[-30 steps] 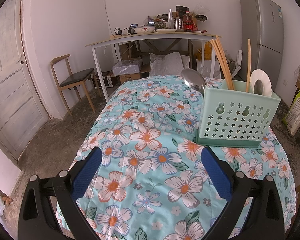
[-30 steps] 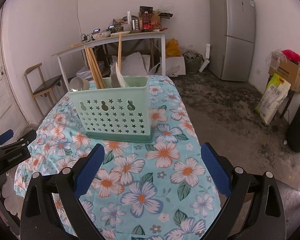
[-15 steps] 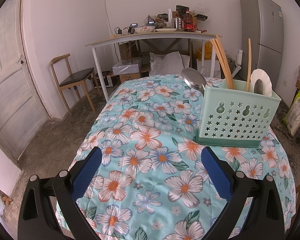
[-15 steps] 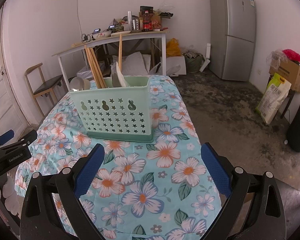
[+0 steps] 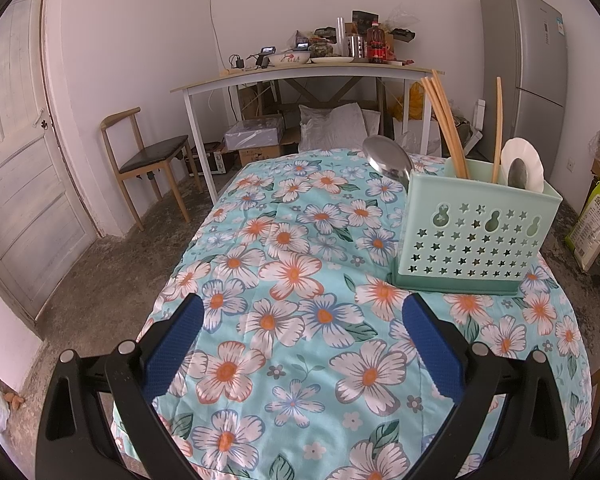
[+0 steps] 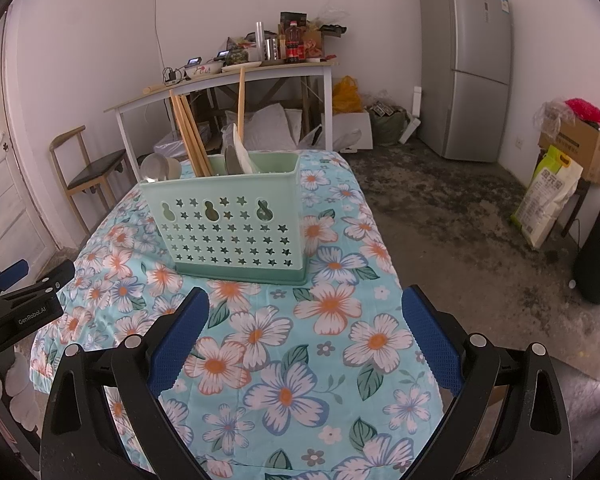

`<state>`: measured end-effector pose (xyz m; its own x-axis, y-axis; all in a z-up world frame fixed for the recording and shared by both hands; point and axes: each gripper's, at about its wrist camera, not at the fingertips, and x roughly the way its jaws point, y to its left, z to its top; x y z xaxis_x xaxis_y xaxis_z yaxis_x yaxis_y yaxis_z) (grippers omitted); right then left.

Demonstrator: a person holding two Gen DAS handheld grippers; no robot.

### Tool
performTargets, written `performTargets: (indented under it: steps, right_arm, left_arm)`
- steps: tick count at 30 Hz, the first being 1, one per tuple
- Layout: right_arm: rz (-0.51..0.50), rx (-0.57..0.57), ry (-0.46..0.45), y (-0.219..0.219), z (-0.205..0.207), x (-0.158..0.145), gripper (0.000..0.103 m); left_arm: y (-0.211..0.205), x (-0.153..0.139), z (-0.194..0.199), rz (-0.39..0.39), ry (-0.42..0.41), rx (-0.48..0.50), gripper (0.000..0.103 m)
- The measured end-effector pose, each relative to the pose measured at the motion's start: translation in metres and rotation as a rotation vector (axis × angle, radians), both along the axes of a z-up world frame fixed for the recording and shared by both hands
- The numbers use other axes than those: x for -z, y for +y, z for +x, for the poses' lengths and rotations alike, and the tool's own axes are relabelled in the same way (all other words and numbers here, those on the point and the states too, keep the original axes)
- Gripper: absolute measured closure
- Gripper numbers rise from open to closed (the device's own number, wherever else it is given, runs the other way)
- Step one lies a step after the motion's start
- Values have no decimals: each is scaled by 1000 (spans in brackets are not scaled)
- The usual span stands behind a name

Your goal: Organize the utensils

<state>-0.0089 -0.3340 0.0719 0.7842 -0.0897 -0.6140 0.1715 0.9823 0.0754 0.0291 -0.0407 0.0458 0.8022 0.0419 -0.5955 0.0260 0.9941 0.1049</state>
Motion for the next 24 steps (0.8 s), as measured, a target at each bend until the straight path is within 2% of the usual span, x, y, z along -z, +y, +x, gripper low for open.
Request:
performTargets:
  steps: [24]
  right_arm:
    - [-2,-1,1,2,-2,-3,10]
  left_arm:
    - [-1,0,0,-1,1,0,6]
